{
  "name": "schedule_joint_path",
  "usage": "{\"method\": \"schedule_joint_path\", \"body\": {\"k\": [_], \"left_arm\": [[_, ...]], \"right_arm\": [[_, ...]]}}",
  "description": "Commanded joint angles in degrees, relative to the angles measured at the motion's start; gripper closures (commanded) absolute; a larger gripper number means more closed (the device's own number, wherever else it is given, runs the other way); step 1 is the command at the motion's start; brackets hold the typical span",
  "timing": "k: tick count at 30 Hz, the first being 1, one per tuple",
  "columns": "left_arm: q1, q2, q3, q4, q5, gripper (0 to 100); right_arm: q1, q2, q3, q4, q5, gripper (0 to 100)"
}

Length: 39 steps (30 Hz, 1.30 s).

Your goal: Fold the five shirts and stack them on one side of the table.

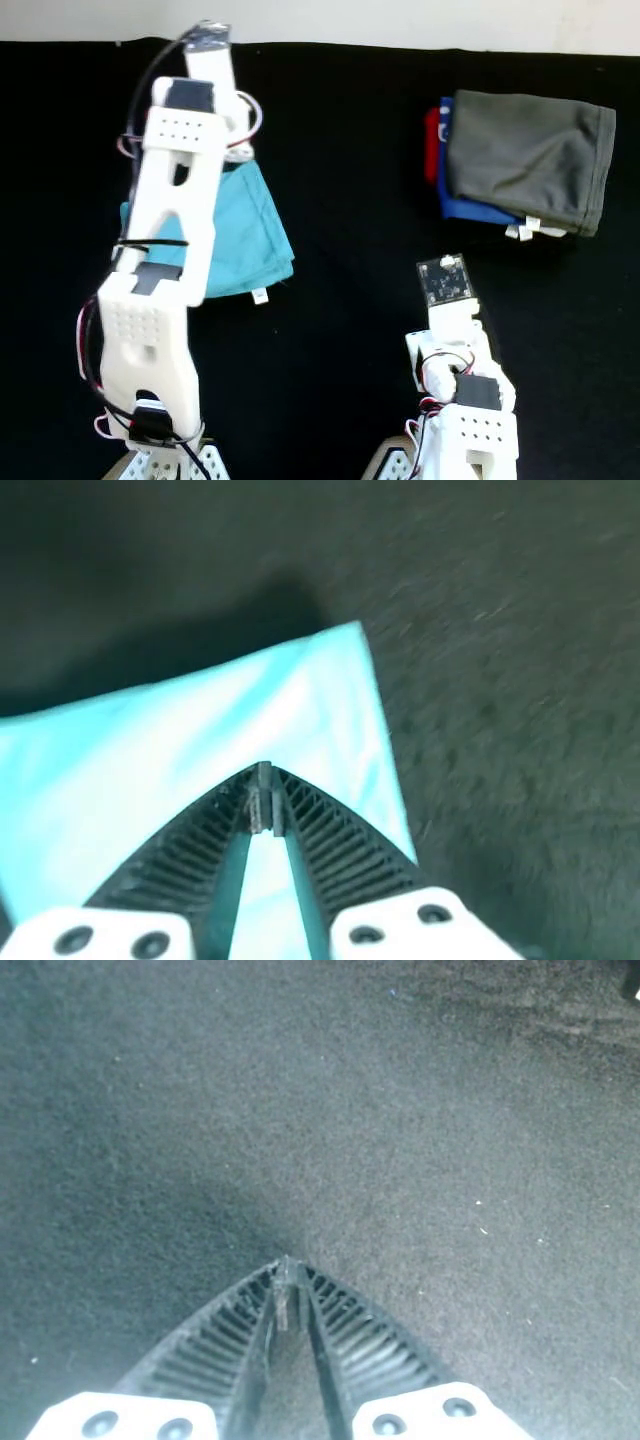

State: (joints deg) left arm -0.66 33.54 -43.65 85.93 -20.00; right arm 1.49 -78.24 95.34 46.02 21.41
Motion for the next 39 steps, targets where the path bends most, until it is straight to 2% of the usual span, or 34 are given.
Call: {"method": "schedule_joint_path", "body": {"k": [1,9,15,22,27,30,34,39], "left_arm": [[-4.0,-3.3,-1.7,5.5,0.2,99],[-14.5,2.0,-0.9,9.9,0.1,99],[-18.9,6.6,-0.9,9.9,0.1,99],[-20.2,16.5,-1.3,1.7,0.1,99],[-25.8,17.1,-1.3,-1.5,0.1,99],[-28.4,16.9,-1.4,-1.8,0.1,99],[-28.8,17.0,-4.3,0.6,0.1,99],[-26.5,17.0,-15.4,9.4,0.2,99]], "right_arm": [[0.6,-0.7,3.3,0.6,0.4,99.1],[0.5,-0.7,3.3,0.6,0.6,99.1],[0.3,-0.7,3.3,0.6,0.4,99.1],[0.0,-0.7,1.7,2.0,0.4,99.1],[-3.7,-0.3,-16.7,15.1,0.5,99.1],[-9.7,2.1,-25.6,18.6,0.4,99.1],[-16.3,15.8,-36.9,19.2,-0.1,99.1],[-18.9,40.0,-60.6,23.5,-8.7,99.1]]}}
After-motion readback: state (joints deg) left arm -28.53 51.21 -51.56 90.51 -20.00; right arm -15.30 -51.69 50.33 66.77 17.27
